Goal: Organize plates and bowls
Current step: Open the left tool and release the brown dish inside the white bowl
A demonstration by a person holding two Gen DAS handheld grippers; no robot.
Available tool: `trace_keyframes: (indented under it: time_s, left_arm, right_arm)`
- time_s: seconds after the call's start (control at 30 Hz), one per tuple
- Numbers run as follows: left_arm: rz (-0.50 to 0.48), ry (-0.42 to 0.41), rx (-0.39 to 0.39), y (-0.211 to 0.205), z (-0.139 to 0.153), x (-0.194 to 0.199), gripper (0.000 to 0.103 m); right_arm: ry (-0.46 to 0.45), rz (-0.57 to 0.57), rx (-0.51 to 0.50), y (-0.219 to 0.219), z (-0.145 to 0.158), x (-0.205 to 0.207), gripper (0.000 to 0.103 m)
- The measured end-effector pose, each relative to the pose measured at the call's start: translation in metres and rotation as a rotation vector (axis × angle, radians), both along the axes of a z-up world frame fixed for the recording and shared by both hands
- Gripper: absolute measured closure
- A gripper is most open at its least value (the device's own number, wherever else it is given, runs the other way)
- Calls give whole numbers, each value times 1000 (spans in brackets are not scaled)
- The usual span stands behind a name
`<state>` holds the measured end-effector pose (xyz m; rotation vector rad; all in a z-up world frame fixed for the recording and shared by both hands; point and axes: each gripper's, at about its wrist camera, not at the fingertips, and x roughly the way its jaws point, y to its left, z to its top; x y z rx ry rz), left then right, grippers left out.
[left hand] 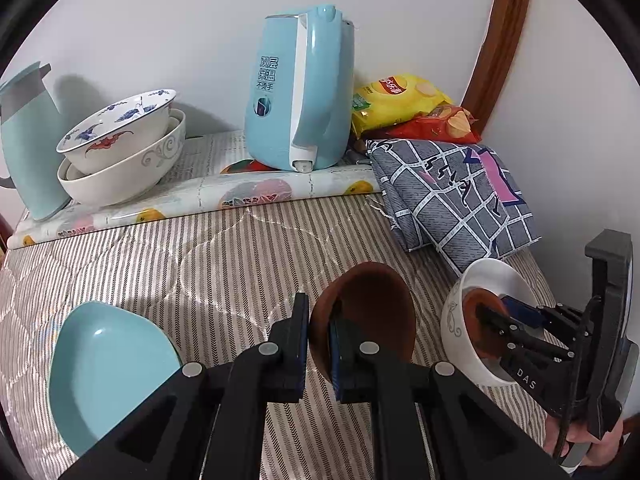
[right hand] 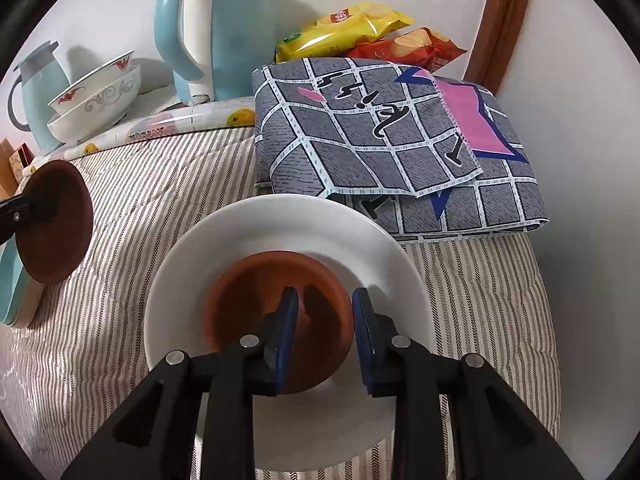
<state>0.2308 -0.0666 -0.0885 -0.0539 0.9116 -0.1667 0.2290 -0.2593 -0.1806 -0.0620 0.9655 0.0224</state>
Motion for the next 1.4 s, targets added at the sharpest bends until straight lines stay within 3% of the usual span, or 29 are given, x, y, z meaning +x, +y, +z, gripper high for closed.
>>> trace_keyframes:
  time_s: [0.1,0.3,0.73,1.0,1.4]
  left_arm:
    - [-3,-1,-2,-2,1,0,93]
    - [-26,-9,-3,-14,7,-2,93]
    - [-130,-16,-13,-74,17,-3,93]
    - [-184,10,-16,-113,7,3,93]
    - [-213,61,5,-132,-16,11,93]
  right_arm:
    - [-18,0,20,-3,6,-5,68]
    - [-65,-11,77,-16,27,-21,68]
    - [-124,-103,77,-68,53,-52,68]
    - [-123,-155,82,-100,50,-65,68]
    - [-102,-198,127,-117,29,-70,68]
